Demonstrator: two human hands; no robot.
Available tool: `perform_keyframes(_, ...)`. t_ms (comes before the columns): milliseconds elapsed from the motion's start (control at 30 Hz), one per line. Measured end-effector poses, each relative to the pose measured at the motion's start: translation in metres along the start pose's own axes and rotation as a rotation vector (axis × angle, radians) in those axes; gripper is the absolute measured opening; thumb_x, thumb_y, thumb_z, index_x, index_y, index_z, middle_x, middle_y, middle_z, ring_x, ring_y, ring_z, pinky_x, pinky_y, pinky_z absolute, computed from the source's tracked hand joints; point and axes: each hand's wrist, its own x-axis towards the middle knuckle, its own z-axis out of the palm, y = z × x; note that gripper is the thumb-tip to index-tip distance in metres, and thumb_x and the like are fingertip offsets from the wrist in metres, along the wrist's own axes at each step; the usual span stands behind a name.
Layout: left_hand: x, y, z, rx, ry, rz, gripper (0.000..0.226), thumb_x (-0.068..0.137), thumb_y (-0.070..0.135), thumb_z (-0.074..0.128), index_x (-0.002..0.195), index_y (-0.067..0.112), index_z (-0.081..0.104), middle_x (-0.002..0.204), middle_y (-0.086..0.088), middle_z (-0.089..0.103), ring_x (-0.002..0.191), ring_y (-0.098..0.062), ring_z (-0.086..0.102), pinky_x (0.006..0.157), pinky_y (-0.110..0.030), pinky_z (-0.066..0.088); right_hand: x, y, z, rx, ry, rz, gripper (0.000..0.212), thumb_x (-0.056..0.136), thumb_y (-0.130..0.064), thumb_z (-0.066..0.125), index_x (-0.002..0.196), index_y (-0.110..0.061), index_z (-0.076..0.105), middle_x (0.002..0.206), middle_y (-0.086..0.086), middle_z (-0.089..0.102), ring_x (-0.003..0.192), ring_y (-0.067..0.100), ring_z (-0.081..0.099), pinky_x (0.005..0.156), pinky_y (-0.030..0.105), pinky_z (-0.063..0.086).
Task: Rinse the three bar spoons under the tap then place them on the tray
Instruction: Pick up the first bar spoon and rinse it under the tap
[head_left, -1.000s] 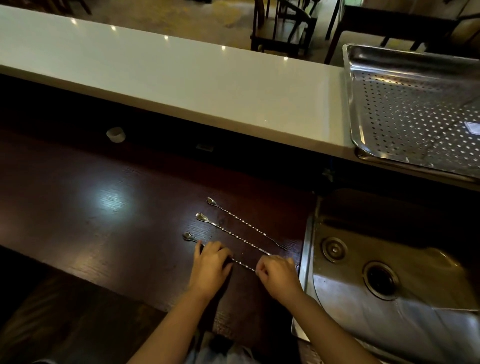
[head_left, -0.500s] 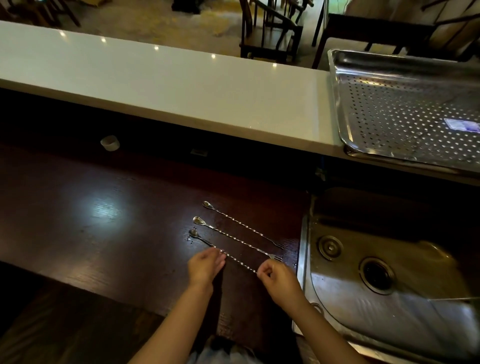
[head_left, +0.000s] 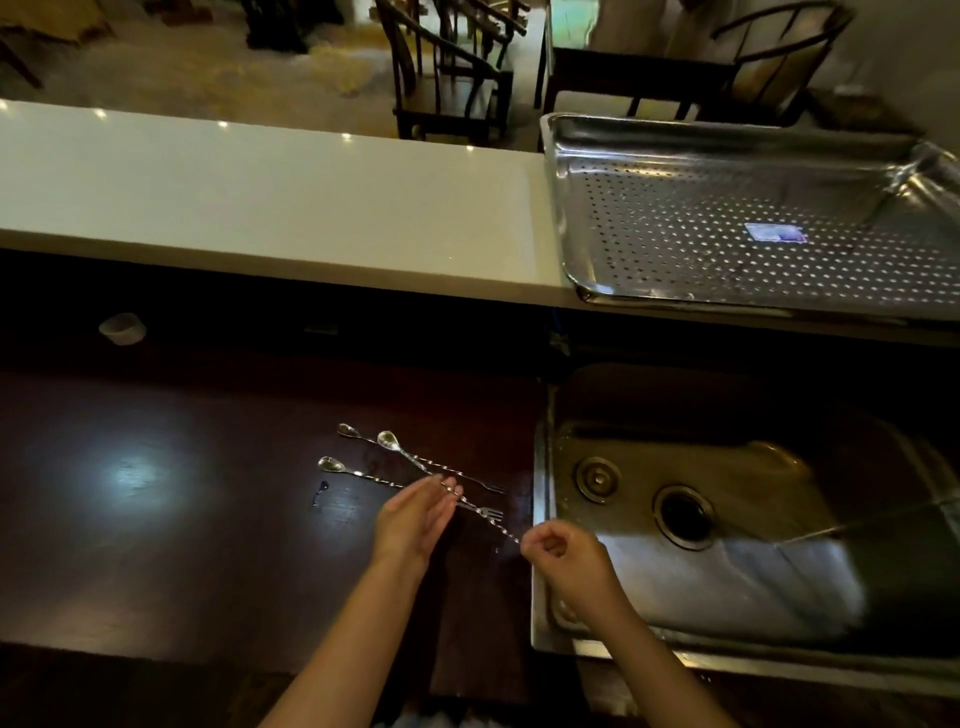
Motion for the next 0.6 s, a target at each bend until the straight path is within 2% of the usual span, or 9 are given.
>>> perform_keyframes(133,-0.006,-0.012,0.039,0.007,-0.080,0.021,0.009,0.089,0.000,0.054,0.087,0.003,0.062,0.069,-0.006,0.074,0.061,-0.012,0.073,0.059,-0.017,0.058,0.001,0.017,-0.045,0.137,0.044,0.067,0.024,0.081,-0.009,0.068,0.066,-0.028,0.066,0.070,-0.009,0.066,0.070,0.006,0.060,0.064,0.014,0.046)
perform_keyframes(267,-0.016,-0.034,0.080,0.040,-0.109,0.047,0.009,0.090,-0.001,0.053,0.087,0.001,0.061,0.065,-0.007,0.074,0.059,-0.012,0.072,0.059,-0.018,0.058,0.000,0.039,-0.095,0.254,0.090,0.099,0.020,0.083,-0.009,0.065,0.065,-0.018,0.065,0.061,-0.003,0.059,0.058,0.007,0.053,0.055,0.009,0.043)
perform_keyframes(300,-0.020,-0.042,0.092,0.050,-0.114,0.052,0.008,0.090,-0.001,0.052,0.087,0.000,0.060,0.065,-0.008,0.074,0.058,-0.012,0.072,0.059,-0.017,0.058,-0.001,0.045,-0.108,0.282,0.102,0.113,0.019,0.084,-0.012,0.064,0.066,-0.017,0.064,0.059,-0.003,0.058,0.058,0.008,0.052,0.056,0.011,0.043)
perform_keyframes(400,-0.030,-0.075,0.132,0.065,-0.123,0.049,0.011,0.092,-0.001,0.049,0.085,0.001,0.058,0.084,-0.017,0.067,0.057,-0.013,0.071,0.060,-0.017,0.056,-0.004,0.065,-0.151,0.375,0.144,0.148,0.023,0.087,-0.016,0.061,0.064,-0.016,0.063,0.056,-0.004,0.058,0.058,0.009,0.052,0.062,0.021,0.040)
perform_keyframes(533,-0.044,-0.123,0.182,0.128,-0.142,0.009,0.009,0.092,0.005,0.051,0.087,0.002,0.058,0.096,-0.019,0.063,0.055,-0.010,0.071,0.058,-0.016,0.055,-0.005,0.091,-0.220,0.565,0.318,0.224,0.021,0.085,-0.009,0.063,0.064,-0.012,0.064,0.056,0.001,0.058,0.056,0.012,0.048,0.055,0.019,0.039)
perform_keyframes(600,-0.049,-0.148,0.206,0.151,-0.146,-0.005,0.009,0.092,0.006,0.051,0.087,0.003,0.058,0.101,-0.020,0.062,0.058,-0.012,0.071,0.059,-0.016,0.056,-0.008,0.104,-0.254,0.627,0.378,0.241,0.016,0.084,-0.007,0.063,0.070,-0.013,0.067,0.063,0.004,0.060,0.061,0.014,0.049,0.059,0.023,0.039)
